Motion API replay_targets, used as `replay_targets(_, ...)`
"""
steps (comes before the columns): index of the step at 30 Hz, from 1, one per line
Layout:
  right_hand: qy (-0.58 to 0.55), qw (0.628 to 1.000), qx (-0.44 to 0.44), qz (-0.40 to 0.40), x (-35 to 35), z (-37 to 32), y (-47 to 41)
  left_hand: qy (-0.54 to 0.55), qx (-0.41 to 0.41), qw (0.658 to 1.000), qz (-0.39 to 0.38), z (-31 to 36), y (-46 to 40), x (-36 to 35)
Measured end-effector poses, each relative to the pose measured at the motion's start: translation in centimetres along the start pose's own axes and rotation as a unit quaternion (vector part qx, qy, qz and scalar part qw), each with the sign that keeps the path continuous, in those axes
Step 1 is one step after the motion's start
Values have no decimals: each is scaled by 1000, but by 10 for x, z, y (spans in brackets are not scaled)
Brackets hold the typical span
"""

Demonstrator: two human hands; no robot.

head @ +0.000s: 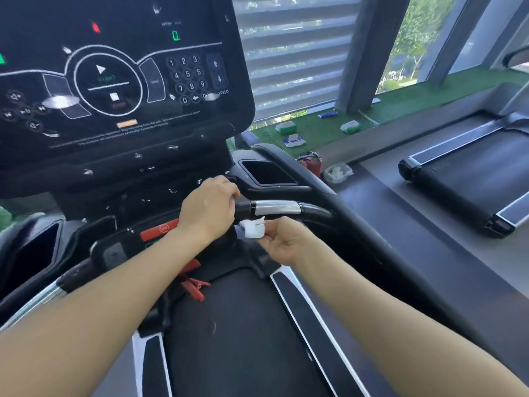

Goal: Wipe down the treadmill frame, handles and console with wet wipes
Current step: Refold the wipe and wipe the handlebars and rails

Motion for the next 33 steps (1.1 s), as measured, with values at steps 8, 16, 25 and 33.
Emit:
replay_targets(8, 418, 846, 312, 112, -47, -103, 33, 32, 18, 999, 18, -10, 3, 18)
replay_targets(16, 646, 678, 340, 88, -90, -62, 28, 44, 47, 997, 35, -32, 22, 34)
replay_targets(25, 563, 759, 320, 60, -74, -61, 56, 104, 78, 990, 53, -36, 38, 48)
replay_targets(33, 304, 910, 278, -60, -153, -37, 69, 429, 206, 871, 118, -86, 70, 71)
Point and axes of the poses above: each hand's wrist, its own y-axis away from the middle knuckle, its own x-axis out of the back of the hand, z = x × y, the point moved 10 cm from there along -y, towards the middle knuckle, and after that the axes turned 2 degrees about y, right-handed, at the moved point
